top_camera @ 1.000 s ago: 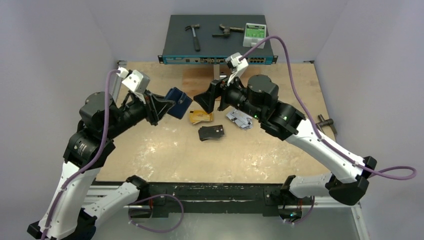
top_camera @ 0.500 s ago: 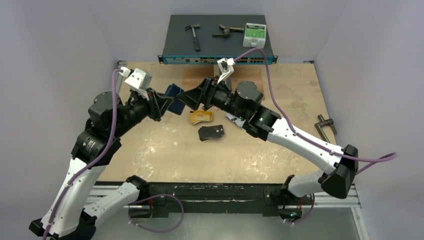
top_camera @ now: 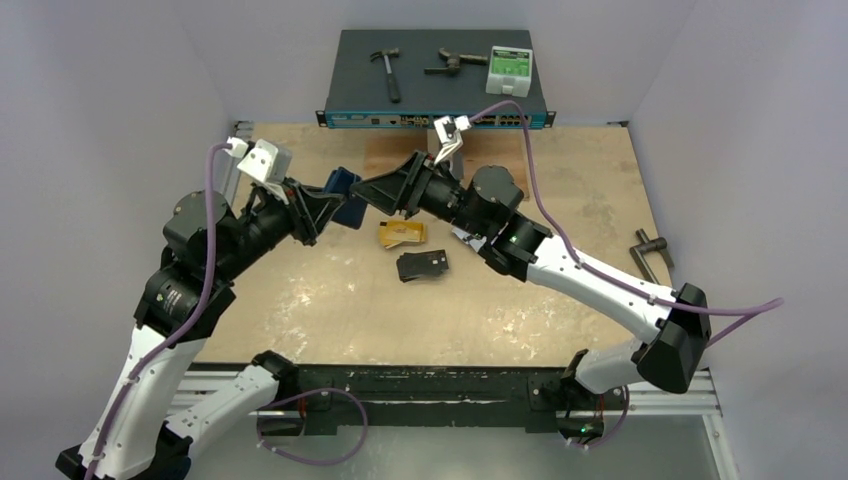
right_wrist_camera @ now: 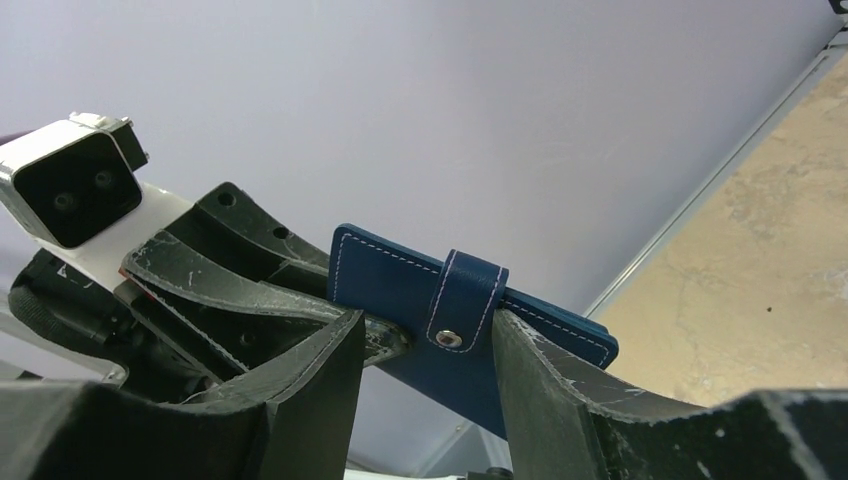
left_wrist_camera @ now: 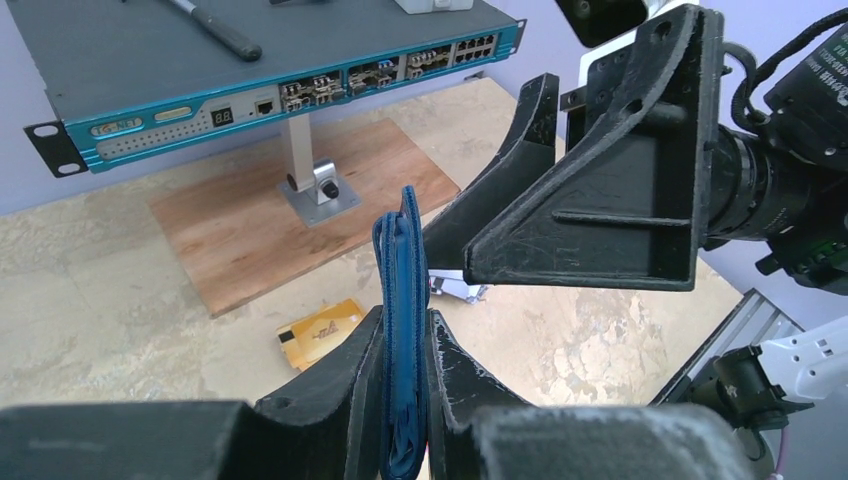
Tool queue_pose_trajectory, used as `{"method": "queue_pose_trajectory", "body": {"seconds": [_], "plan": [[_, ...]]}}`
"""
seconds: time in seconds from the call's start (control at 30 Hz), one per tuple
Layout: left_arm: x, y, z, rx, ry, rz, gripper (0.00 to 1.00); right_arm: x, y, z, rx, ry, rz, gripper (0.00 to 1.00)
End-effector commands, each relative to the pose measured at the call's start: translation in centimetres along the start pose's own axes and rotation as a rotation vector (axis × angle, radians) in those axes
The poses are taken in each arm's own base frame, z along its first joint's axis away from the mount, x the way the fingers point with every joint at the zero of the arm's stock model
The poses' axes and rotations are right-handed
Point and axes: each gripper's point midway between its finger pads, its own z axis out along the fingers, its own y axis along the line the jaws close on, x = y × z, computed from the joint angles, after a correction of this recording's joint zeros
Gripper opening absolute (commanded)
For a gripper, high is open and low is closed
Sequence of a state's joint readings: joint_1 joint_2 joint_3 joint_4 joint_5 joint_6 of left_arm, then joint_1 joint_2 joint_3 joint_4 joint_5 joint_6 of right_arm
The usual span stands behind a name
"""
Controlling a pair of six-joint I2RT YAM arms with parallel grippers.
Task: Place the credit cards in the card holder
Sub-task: Open the card holder.
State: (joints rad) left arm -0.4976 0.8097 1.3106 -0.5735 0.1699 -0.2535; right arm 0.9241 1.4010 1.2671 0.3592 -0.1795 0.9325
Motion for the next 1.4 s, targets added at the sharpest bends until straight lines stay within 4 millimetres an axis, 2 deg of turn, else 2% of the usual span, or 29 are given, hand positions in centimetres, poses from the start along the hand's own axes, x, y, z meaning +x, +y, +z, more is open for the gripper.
{"method": "queue_pose_trajectory", "body": {"seconds": [0.0, 0.27, 0.47, 0.7, 0.8, 0.9, 1.07, 1.2, 1.37], "plan": [[-3.0, -2.3, -0.7, 0.105, -0.094, -0.015, 0.00, 0.4, 1.1, -0.3, -0.058, 0.005, 0.050, 0.48], [-3.4, -3.1, -1.1, 0.144, -0.103, -0.024, 0.00, 1.3, 1.8, -1.1, -0.186, -0.014, 0.160, 0.36], [-3.0, -3.3, -1.3, 0.161, -0.094, -0.032, 0.00, -0.3, 3.7, -2.3, -0.297, -0.073, 0.164, 0.32], [-2.6, -3.5, -1.4, 0.170, -0.085, -0.047, 0.00, -2.1, 3.6, -3.8, -0.360, -0.147, 0.225, 0.32], [-2.4, -3.5, -1.4, 0.174, -0.081, -0.050, 0.00, -2.4, 4.2, -4.2, -0.431, -0.163, 0.262, 0.31], [-2.2, -3.5, -1.4, 0.175, -0.078, -0.054, 0.00, -2.4, 4.6, -4.0, -0.488, -0.164, 0.291, 0.30], [-2.1, -3.5, -1.5, 0.180, -0.080, -0.050, 0.00, -1.7, 4.5, -3.2, -0.486, -0.118, 0.293, 0.29], [-1.9, -3.6, -1.3, 0.185, -0.078, -0.058, 0.00, -1.7, 4.5, -3.5, -0.492, -0.124, 0.298, 0.28], [-1.8, -3.7, -1.2, 0.194, -0.073, -0.066, 0.00, -0.6, 5.4, -2.9, -0.555, -0.088, 0.327, 0.24]]}}
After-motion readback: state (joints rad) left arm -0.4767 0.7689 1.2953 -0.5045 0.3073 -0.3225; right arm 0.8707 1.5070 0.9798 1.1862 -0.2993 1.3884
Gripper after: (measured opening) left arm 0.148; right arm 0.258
